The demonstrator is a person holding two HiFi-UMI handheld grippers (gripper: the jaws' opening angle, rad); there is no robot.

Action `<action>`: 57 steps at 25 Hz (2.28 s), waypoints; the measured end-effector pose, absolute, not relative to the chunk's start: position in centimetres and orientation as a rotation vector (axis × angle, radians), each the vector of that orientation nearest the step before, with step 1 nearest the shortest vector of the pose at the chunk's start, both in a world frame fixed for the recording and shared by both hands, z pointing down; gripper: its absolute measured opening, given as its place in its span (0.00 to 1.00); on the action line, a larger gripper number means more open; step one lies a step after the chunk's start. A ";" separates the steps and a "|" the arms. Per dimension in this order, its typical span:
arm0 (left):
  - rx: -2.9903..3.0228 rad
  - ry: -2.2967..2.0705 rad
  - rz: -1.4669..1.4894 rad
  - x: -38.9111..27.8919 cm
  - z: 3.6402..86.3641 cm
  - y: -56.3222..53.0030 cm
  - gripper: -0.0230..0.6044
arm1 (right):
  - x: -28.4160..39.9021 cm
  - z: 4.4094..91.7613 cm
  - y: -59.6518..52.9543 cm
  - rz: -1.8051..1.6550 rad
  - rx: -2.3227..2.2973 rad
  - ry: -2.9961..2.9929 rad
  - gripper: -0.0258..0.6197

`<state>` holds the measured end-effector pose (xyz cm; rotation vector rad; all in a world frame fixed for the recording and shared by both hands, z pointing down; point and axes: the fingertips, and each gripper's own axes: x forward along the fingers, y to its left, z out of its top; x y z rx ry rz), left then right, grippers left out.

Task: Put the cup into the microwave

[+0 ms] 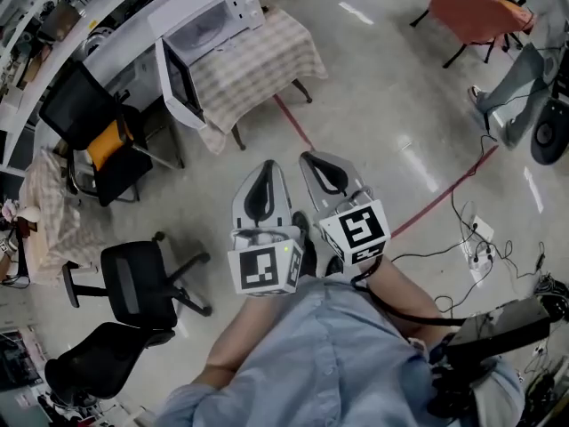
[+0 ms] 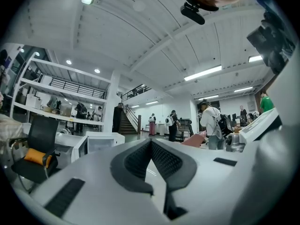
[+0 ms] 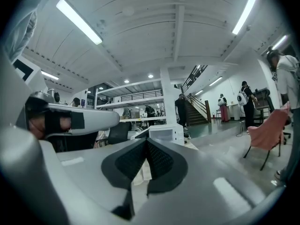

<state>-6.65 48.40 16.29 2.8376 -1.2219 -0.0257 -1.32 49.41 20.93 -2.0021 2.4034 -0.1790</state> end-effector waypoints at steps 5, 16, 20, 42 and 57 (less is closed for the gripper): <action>2.802 -1.244 -0.053 -6.5 16.3 43.4 0.05 | -0.6 21.2 44.8 -0.179 -2.022 2.422 0.04; 2.766 -1.247 -0.098 -7.5 16.1 30.7 0.05 | -1.9 21.6 31.9 -0.228 -2.025 2.473 0.04; 2.763 -1.246 -0.134 -8.1 16.1 27.2 0.05 | -2.6 21.2 28.2 -0.214 -2.023 2.481 0.04; 2.771 -1.214 -0.087 -4.7 16.8 19.4 0.05 | 0.6 21.1 20.5 -0.194 -2.041 2.465 0.04; 2.715 -1.341 0.067 4.5 19.7 9.9 0.05 | 9.2 23.6 9.6 -0.296 -1.897 2.530 0.04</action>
